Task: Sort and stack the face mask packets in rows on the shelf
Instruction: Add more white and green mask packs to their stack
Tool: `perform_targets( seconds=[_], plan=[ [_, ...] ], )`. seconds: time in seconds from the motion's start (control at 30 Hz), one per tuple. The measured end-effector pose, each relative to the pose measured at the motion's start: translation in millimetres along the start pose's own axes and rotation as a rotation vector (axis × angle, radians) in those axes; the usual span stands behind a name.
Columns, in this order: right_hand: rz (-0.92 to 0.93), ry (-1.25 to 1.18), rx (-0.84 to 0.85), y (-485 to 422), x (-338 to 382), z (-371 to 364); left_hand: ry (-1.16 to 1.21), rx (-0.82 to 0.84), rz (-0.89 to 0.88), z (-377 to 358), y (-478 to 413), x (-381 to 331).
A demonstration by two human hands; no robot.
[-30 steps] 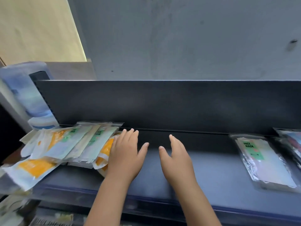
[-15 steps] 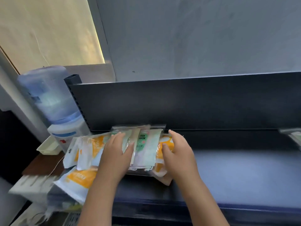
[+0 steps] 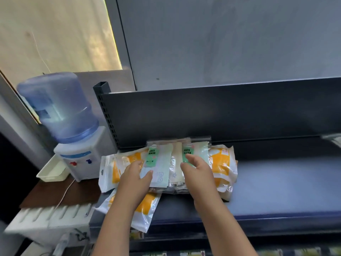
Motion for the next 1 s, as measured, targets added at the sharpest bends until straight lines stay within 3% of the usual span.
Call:
perform_targets(
  seconds=[0.17, 0.33, 0.47, 0.6, 0.87, 1.0],
  plan=[
    [-0.028, 0.029, -0.057, -1.2, -1.8, -8.8, 0.032, 0.017, 0.045, 7.0, -9.1, 6.3],
    [0.013, 0.299, -0.105, -2.7, -0.2, -14.9, -0.061, 0.038, 0.014, 3.1, -16.6, 3.8],
    [-0.103, 0.089, -0.040, -8.1, -13.4, -26.2, -0.111, 0.055, 0.021, -0.7, -21.5, 7.6],
    [-0.213, -0.079, -0.120, -16.1, -34.2, -19.1, -0.112, 0.089, 0.060, -5.2, -22.8, 8.2],
    [-0.261, -0.216, -0.112, -27.5, -41.2, -14.1, 0.099, 0.196, 0.170, -9.1, -25.8, 13.2],
    [-0.277, -0.309, -0.063, -23.4, -39.4, -29.9, 0.063, 0.185, 0.153, -9.9, -25.7, 7.6]
  ],
)
Point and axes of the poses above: each hand's wrist, its own y-axis away from the middle knuckle, its own z-axis out of the back of the hand, x = y × z, the point moved 10 cm from there along -y, towards the middle knuckle, and after that the axes turned 10 degrees about z, right-handed, at the moved point
